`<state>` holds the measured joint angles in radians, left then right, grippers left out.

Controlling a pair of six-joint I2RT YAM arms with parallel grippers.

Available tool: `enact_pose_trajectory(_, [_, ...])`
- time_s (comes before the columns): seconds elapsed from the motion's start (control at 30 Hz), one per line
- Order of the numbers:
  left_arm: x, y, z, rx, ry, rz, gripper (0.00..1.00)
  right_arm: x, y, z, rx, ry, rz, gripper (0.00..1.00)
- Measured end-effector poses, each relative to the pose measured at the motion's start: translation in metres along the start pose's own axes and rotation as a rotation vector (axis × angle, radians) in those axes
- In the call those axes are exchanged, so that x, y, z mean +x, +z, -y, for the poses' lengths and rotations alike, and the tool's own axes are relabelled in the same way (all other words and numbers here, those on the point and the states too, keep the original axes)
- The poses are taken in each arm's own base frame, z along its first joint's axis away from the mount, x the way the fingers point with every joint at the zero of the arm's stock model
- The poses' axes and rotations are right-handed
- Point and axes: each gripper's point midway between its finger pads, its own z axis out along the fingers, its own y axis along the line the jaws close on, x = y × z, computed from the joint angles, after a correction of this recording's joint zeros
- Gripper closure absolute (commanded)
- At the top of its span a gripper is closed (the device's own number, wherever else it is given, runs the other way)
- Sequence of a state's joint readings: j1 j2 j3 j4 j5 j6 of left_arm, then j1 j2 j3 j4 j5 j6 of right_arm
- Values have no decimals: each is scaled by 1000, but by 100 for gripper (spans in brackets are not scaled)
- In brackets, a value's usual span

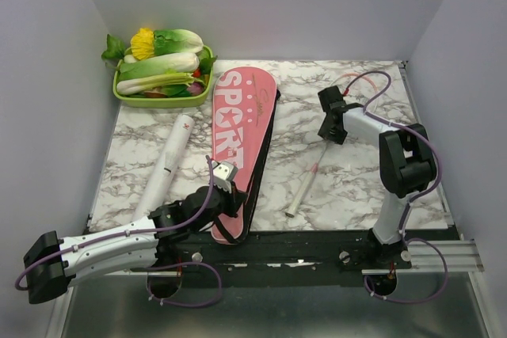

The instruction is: Pack up the badminton gear

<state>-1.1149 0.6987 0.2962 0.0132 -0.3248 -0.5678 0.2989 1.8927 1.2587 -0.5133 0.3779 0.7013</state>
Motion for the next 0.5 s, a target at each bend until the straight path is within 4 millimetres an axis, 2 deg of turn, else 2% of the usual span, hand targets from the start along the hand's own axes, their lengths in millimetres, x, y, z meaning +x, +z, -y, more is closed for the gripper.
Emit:
enact_pose_trajectory(0.23, [2,0,-1,-1,3,-2,100,1,0,1,22,-14,-27,56])
enact_pose_trajectory(0.37, [2,0,-1,1,4,-2,100,-4,1,-3,32,-17,-37,73])
enact_pose_trajectory(0.5, [3,0,-1,2,7,-3,100,-4,1,-3,44,-21,-52,74])
